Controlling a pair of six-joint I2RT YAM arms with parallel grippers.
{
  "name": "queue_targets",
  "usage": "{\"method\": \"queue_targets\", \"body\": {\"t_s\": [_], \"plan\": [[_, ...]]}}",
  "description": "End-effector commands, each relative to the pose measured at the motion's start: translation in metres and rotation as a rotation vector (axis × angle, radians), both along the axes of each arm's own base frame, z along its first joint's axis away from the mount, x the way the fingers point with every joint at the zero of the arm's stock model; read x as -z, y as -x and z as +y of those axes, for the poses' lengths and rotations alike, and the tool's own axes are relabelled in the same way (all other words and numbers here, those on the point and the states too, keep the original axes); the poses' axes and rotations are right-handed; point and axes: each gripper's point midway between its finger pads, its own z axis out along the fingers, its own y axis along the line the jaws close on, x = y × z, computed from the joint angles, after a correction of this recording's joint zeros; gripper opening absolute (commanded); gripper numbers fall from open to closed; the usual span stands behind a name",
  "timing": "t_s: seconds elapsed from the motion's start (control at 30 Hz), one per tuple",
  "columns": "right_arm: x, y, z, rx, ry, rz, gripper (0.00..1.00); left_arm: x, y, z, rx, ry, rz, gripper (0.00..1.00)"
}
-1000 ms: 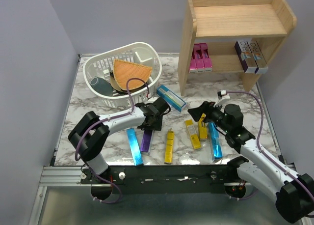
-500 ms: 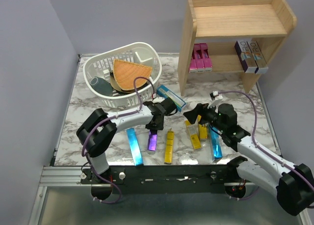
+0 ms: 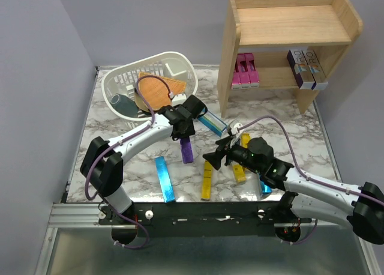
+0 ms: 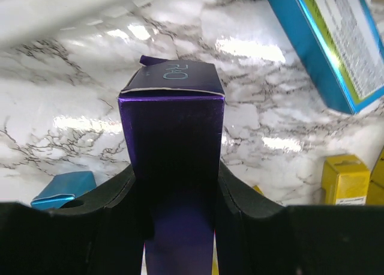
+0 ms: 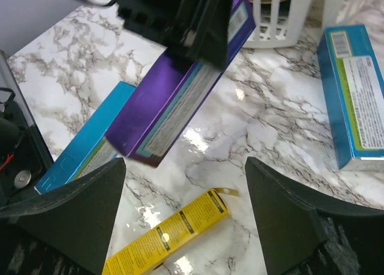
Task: Place and organize the toothpastes onto the shelf
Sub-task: Pick up the toothpaste from the center of the board.
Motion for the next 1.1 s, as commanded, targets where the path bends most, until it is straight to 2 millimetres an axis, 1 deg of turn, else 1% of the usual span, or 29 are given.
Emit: {"method": "queue_targets", "body": {"t_s": [0.0, 0.07, 0.1, 0.13, 0.2, 0.23, 0.27, 0.33, 0.37, 0.4, 0.47, 0.5, 0.57, 0.6, 0.7, 0.73, 0.8, 0.83, 0.87, 0.97, 1.0, 1.07], "plan": [[-0.024, 0.001, 0.016, 0.027, 0.016, -0.189, 0.90, -0.039, -0.020, -0.001, -0.096, 0.149, -0.071, 0.24], [-0.021, 0.004, 0.023, 0.029, 0.044, -0.224, 0.91, -0.046, -0.022, -0.003, -0.113, 0.183, -0.079, 0.24], [-0.022, 0.009, 0.028, 0.037, 0.045, -0.246, 0.91, -0.050, -0.024, -0.004, -0.118, 0.199, -0.085, 0.24], [-0.015, 0.009, 0.032, 0.040, 0.080, -0.257, 0.91, -0.052, -0.024, -0.005, -0.120, 0.205, -0.087, 0.24], [-0.017, 0.012, 0.037, 0.075, 0.107, -0.304, 0.91, -0.057, -0.026, -0.009, -0.123, 0.224, -0.086, 0.24], [-0.015, 0.011, 0.038, 0.089, 0.131, -0.328, 0.91, -0.058, -0.025, -0.010, -0.124, 0.230, -0.081, 0.24], [-0.008, 0.010, 0.040, 0.110, 0.159, -0.337, 0.91, -0.058, -0.025, -0.013, -0.121, 0.242, -0.075, 0.24], [-0.012, 0.009, 0.040, 0.168, 0.174, -0.389, 0.92, -0.059, -0.023, -0.016, -0.125, 0.265, -0.067, 0.24], [-0.006, 0.009, 0.043, 0.180, 0.199, -0.400, 0.92, -0.061, -0.024, -0.018, -0.126, 0.280, -0.070, 0.24], [-0.011, 0.011, 0.044, 0.209, 0.187, -0.418, 0.92, -0.061, -0.022, -0.020, -0.128, 0.295, -0.064, 0.24], [-0.011, 0.009, 0.044, 0.238, 0.203, -0.439, 0.92, -0.063, -0.022, -0.022, -0.129, 0.310, -0.064, 0.24], [-0.007, 0.008, 0.043, 0.262, 0.223, -0.445, 0.92, -0.062, -0.021, -0.024, -0.127, 0.318, -0.057, 0.24], [-0.012, 0.006, 0.044, 0.290, 0.216, -0.465, 0.92, -0.062, -0.021, -0.027, -0.129, 0.335, -0.054, 0.24], [-0.008, 0.005, 0.046, 0.297, 0.234, -0.469, 0.92, -0.061, -0.020, -0.027, -0.128, 0.342, -0.049, 0.24], [-0.006, 0.001, 0.049, 0.322, 0.264, -0.478, 0.91, -0.060, -0.019, -0.032, -0.132, 0.375, -0.044, 0.24], [0.000, 0.001, 0.051, 0.322, 0.290, -0.486, 0.90, -0.060, -0.018, -0.032, -0.135, 0.384, -0.041, 0.24], [0.000, -0.001, 0.053, 0.351, 0.305, -0.491, 0.87, -0.062, -0.019, -0.034, -0.137, 0.398, -0.045, 0.24], [0.005, -0.002, 0.054, 0.354, 0.331, -0.495, 0.86, -0.062, -0.019, -0.035, -0.135, 0.402, -0.043, 0.24], [0.006, -0.003, 0.054, 0.365, 0.344, -0.499, 0.85, -0.063, -0.019, -0.034, -0.138, 0.404, -0.046, 0.24], [0.009, -0.006, 0.054, 0.395, 0.378, -0.518, 0.77, -0.062, -0.019, -0.034, -0.143, 0.406, -0.047, 0.24], [0.009, -0.007, 0.052, 0.412, 0.385, -0.520, 0.72, -0.063, -0.019, -0.034, -0.144, 0.406, -0.049, 0.24], [0.010, -0.008, 0.052, 0.421, 0.400, -0.524, 0.68, -0.064, -0.019, -0.034, -0.144, 0.409, -0.054, 0.24]]}}
